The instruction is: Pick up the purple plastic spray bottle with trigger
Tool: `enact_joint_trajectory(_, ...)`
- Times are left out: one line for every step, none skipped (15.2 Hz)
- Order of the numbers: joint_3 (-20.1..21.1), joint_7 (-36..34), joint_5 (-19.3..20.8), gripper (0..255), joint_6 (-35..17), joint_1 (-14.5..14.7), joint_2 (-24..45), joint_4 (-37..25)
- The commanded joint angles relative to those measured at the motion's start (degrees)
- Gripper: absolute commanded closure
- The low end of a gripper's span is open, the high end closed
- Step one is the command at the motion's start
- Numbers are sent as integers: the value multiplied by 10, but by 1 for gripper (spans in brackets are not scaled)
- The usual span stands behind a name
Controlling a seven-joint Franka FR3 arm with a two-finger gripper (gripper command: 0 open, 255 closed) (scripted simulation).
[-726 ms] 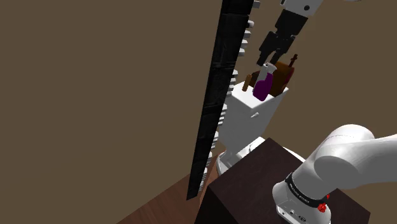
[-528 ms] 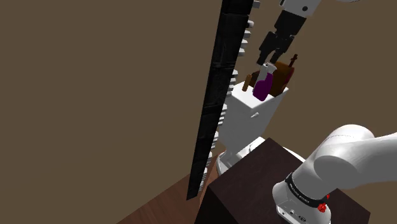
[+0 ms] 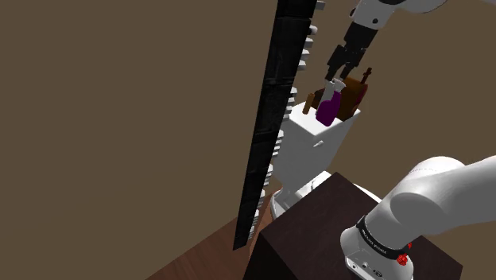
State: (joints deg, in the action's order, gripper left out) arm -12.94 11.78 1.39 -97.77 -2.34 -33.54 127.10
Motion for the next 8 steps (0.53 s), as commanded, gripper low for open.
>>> enact_joint_trajectory(-23, 25, 8, 0, -14, -5, 28, -11)
enact_joint_trajectory(-33, 37, 11, 0, -19, -7, 42, -19)
enact_joint_trajectory(-43, 49, 13, 0, -25, -9, 57, -28)
enact_joint_trajectory(-53, 60, 14, 0, -30, -11, 73, -37)
enact_joint_trajectory(-64, 72, 15, 0, -34, -13, 89, -47)
enact_joint_trajectory(-74, 84, 15, 0, -39, -15, 105, -57)
enact_joint_trajectory(-84, 96, 14, 0, -43, -16, 122, -68)
enact_joint_trajectory(-94, 108, 13, 0, -48, -18, 139, -80)
